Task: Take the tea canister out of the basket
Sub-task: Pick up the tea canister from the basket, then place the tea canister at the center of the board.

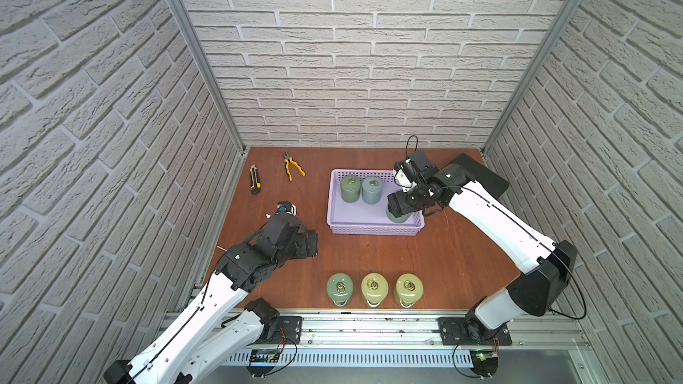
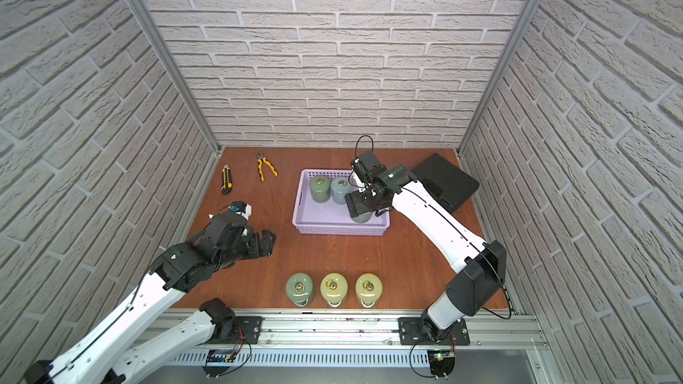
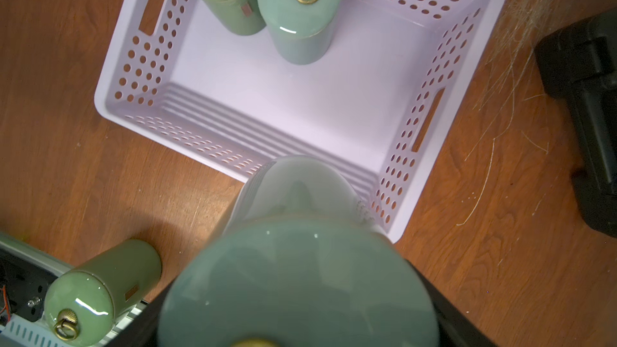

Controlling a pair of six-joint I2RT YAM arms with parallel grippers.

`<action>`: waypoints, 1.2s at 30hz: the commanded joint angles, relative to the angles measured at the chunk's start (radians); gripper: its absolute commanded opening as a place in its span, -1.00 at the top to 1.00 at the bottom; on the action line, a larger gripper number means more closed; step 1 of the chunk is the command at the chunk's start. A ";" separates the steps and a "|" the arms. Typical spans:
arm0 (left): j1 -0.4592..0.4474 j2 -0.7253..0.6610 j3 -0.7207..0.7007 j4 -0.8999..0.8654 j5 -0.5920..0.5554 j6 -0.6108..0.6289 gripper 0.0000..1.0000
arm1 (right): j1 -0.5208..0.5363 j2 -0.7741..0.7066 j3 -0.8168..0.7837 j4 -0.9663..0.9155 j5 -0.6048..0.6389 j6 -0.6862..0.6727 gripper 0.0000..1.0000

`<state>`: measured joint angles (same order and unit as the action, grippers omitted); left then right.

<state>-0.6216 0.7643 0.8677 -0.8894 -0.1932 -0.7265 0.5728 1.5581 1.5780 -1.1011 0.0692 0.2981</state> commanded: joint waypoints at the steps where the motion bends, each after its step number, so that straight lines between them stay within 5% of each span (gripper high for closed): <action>1: 0.009 -0.008 0.001 0.000 -0.016 -0.007 -0.96 | 0.042 -0.076 -0.026 0.068 0.030 0.050 -0.07; 36: 0.010 -0.035 -0.025 0.001 0.009 -0.028 -0.96 | 0.364 -0.048 -0.229 0.193 0.134 0.278 -0.06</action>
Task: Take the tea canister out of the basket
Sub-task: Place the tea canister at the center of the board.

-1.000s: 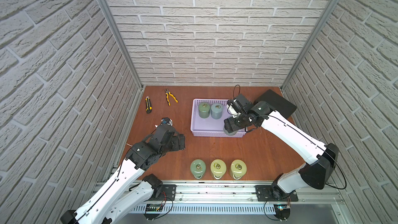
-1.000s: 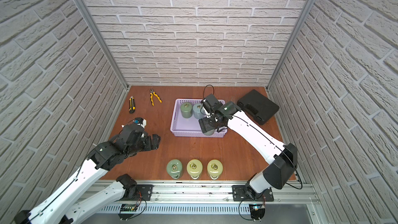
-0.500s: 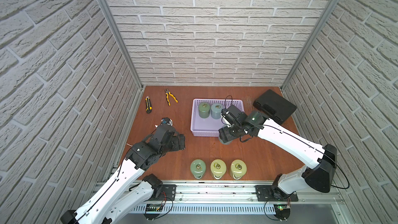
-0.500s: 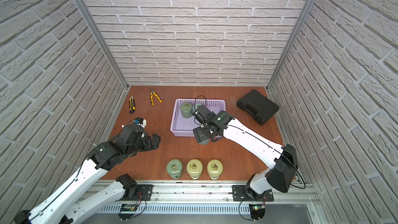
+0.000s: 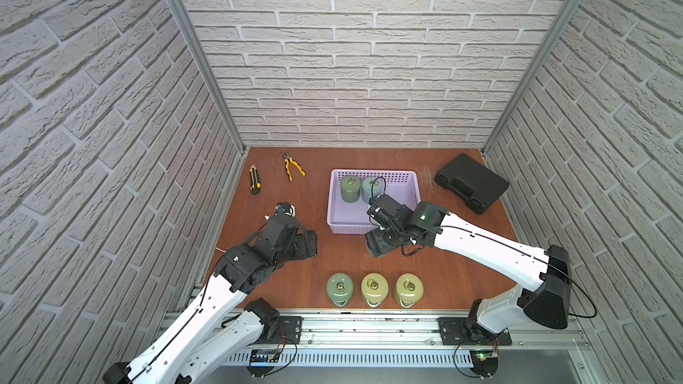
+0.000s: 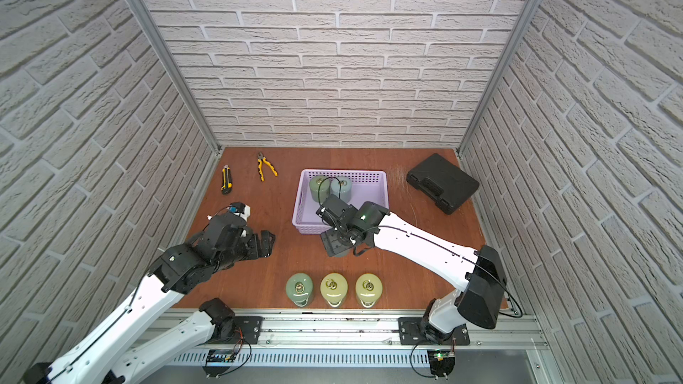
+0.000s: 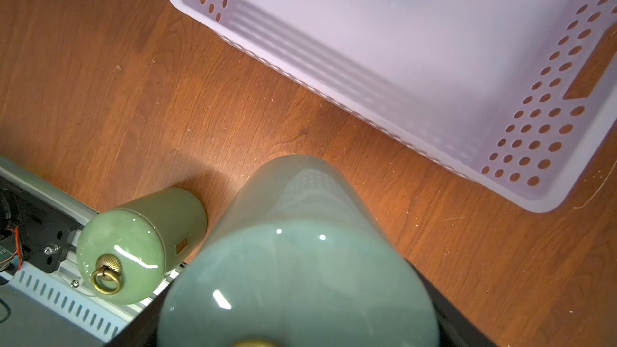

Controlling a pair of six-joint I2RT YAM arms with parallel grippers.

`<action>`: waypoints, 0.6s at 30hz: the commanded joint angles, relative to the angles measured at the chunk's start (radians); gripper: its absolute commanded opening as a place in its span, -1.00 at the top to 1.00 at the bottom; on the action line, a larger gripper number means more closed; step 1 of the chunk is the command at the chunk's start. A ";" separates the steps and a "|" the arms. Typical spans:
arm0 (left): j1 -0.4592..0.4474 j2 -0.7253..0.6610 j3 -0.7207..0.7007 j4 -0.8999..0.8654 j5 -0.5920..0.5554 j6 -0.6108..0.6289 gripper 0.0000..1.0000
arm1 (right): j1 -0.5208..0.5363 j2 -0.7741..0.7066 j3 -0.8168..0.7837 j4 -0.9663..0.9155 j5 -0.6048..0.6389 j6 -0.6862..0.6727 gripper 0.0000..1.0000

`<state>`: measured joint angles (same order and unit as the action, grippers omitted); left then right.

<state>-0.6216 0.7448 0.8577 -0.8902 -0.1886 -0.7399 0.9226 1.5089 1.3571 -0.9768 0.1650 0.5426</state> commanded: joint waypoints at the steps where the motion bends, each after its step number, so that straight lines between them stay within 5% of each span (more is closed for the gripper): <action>1: 0.009 -0.018 -0.015 0.000 0.004 -0.016 -0.96 | 0.018 0.006 -0.013 0.071 0.040 0.039 -0.06; 18: 0.010 -0.065 -0.013 -0.045 0.003 -0.027 -0.96 | 0.080 0.119 -0.045 0.131 0.065 0.123 -0.06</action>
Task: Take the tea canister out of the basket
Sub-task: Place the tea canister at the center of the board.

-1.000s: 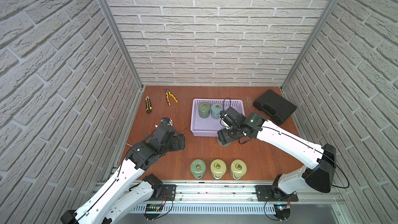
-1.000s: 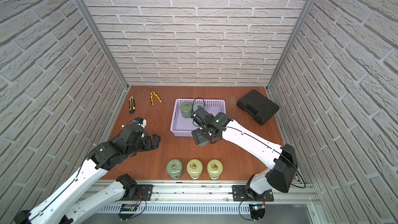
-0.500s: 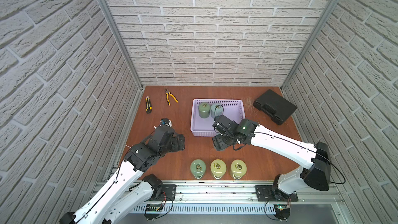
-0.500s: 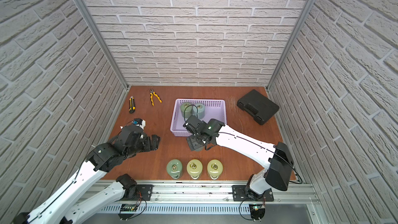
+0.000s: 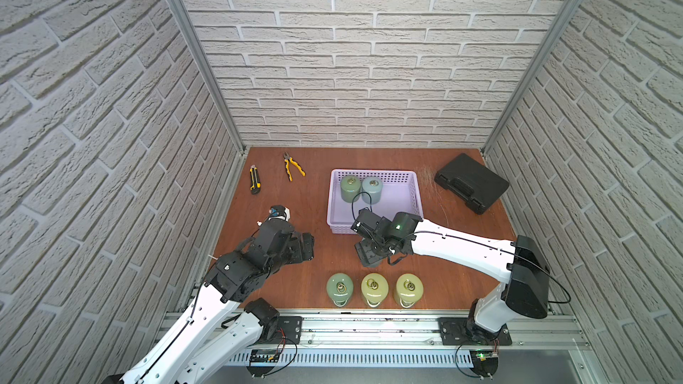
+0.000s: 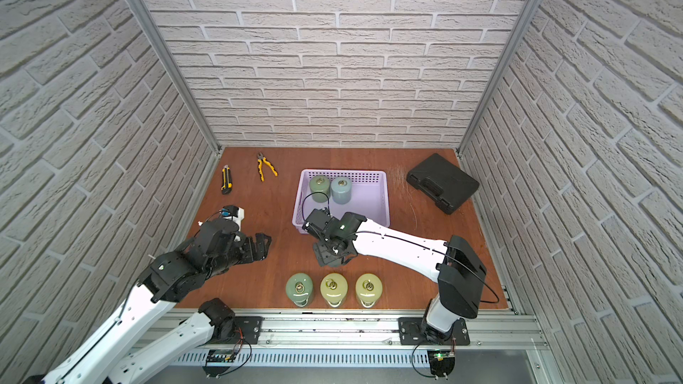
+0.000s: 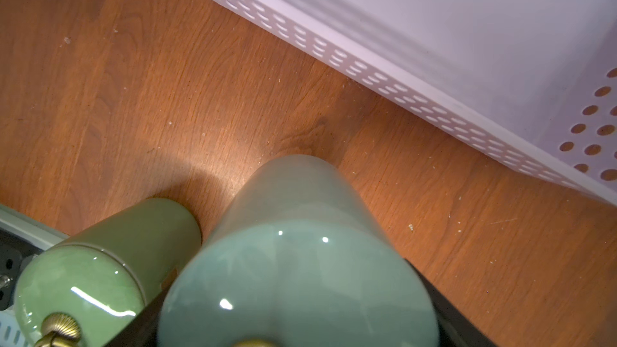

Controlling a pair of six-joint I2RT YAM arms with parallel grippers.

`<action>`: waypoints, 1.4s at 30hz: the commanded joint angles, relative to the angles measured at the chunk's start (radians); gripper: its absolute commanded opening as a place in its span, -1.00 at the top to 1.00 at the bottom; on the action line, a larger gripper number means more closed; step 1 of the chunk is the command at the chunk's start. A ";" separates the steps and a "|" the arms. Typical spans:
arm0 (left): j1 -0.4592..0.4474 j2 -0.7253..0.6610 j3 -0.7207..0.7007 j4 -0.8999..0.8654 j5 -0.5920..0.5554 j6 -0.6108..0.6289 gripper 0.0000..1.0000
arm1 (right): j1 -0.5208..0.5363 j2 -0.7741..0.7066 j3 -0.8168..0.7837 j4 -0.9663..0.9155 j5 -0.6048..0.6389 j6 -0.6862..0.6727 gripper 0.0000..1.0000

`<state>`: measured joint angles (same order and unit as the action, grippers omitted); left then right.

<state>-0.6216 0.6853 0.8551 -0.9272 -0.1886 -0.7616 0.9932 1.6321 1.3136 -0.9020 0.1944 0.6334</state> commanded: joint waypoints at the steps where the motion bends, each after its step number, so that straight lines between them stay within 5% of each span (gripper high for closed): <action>1: 0.008 -0.006 -0.010 -0.009 0.003 -0.006 -0.96 | 0.010 -0.001 -0.007 0.060 0.036 0.036 -0.06; 42: 0.009 -0.014 -0.025 -0.004 -0.001 -0.021 -0.97 | 0.014 0.067 -0.126 0.144 -0.019 0.069 -0.12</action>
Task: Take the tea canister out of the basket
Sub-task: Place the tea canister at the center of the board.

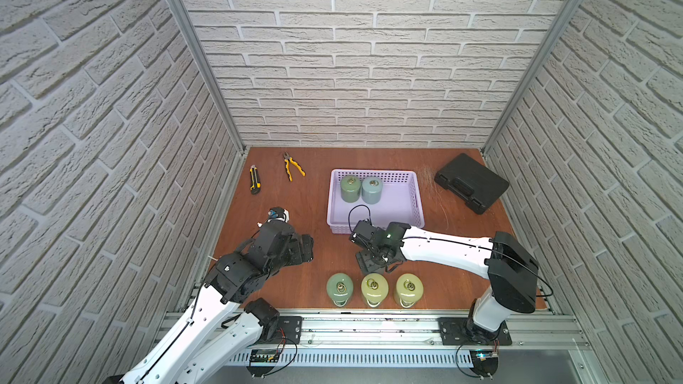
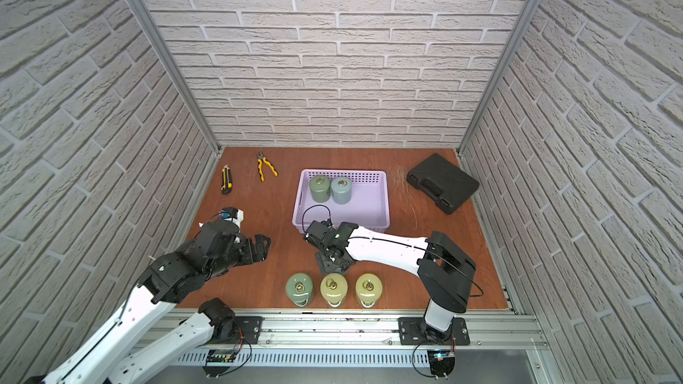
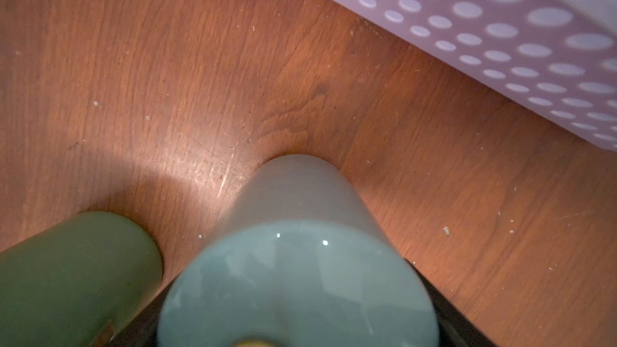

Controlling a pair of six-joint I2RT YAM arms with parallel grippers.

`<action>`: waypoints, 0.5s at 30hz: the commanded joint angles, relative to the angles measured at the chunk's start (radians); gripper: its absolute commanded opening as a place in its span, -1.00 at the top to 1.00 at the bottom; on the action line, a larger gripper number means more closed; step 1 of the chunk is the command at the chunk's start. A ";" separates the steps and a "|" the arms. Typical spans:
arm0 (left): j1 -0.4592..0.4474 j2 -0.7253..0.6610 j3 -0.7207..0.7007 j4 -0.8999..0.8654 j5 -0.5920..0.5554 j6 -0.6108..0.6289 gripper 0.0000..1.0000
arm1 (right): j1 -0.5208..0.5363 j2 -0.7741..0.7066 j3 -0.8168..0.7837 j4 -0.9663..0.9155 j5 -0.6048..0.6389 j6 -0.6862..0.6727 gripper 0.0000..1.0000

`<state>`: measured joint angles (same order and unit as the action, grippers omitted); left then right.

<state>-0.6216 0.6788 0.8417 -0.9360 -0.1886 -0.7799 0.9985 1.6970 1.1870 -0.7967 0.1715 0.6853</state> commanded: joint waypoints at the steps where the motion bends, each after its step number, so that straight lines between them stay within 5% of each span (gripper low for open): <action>1: 0.008 -0.008 -0.012 0.003 0.000 -0.003 -0.96 | 0.009 0.004 0.000 0.039 0.002 0.017 -0.14; 15: 0.009 -0.004 -0.010 0.009 0.003 -0.002 -0.97 | 0.009 0.006 -0.001 0.036 -0.001 0.031 -0.76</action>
<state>-0.6216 0.6788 0.8417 -0.9360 -0.1883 -0.7815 0.9989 1.7039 1.1835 -0.7845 0.1600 0.7025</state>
